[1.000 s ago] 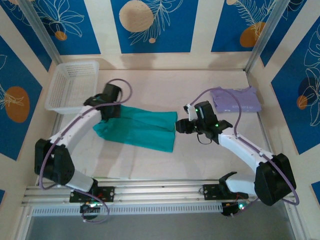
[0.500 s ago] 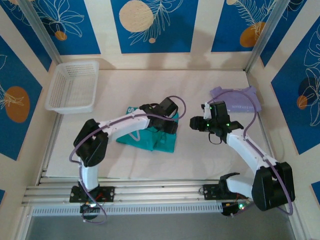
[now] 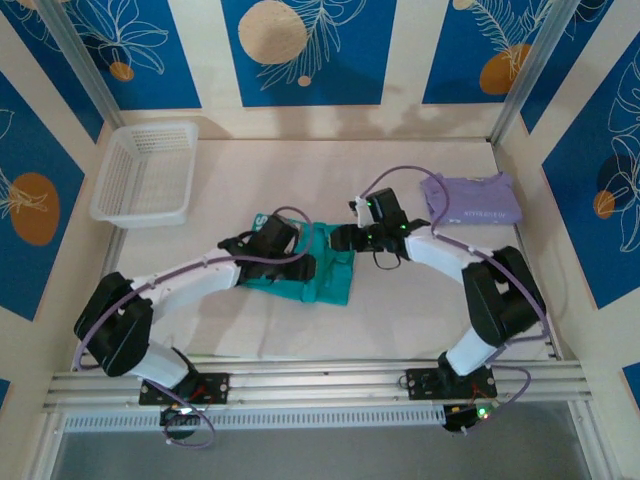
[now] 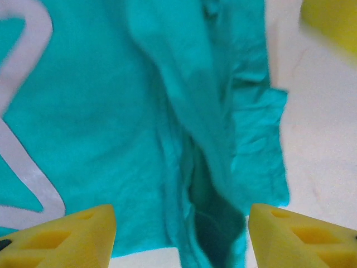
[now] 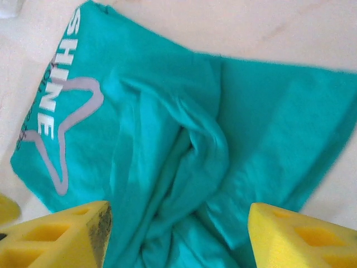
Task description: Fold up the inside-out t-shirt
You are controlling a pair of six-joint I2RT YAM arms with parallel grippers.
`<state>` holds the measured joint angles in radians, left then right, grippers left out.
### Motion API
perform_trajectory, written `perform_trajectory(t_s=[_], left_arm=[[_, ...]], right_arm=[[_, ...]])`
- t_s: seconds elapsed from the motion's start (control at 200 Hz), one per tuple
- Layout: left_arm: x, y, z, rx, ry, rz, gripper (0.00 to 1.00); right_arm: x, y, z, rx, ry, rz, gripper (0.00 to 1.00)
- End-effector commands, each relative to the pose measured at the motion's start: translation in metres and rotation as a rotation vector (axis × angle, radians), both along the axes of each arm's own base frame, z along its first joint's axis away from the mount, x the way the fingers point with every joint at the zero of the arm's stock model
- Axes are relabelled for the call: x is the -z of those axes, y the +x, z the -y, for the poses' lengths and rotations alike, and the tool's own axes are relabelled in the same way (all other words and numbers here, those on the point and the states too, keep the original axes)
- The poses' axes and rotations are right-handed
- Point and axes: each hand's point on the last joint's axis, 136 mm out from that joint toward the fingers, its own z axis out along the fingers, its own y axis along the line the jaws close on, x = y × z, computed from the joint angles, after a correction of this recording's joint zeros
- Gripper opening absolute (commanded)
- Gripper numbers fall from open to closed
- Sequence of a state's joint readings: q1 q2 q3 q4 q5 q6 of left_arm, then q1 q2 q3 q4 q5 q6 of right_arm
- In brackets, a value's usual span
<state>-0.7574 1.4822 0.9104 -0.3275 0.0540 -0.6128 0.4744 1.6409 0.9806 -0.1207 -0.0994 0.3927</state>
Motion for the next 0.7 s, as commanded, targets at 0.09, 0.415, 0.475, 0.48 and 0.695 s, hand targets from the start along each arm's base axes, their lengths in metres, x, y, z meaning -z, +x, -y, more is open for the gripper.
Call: perform_trajectory(t_s=[0.09,0.415,0.475,0.48,0.695], left_arm=[[0.001,-0.001,0.049,0.022,-0.25,-0.004,0.63],[-0.011,-0.024,0.126,0.251,-0.389,0.02,0.62],[-0.017,-0.027,0.135,0.3,-0.417,0.021,0.62],[-0.018,-0.028,0.135,0.303,-0.419,0.023,0.62],[-0.057,-0.022,0.113,0.349,-0.442,0.199,0.64]], right_arm=[[0.032,0.04,-0.016,0.03,-0.092,-0.059,0.66],[0.042,0.07,0.052,0.234,-0.112,-0.173,0.25],[0.041,0.069,0.064,0.256,-0.096,-0.187,0.26],[0.04,0.069,0.065,0.257,-0.093,-0.187,0.26],[0.011,0.051,0.076,0.229,-0.003,-0.137,0.41]])
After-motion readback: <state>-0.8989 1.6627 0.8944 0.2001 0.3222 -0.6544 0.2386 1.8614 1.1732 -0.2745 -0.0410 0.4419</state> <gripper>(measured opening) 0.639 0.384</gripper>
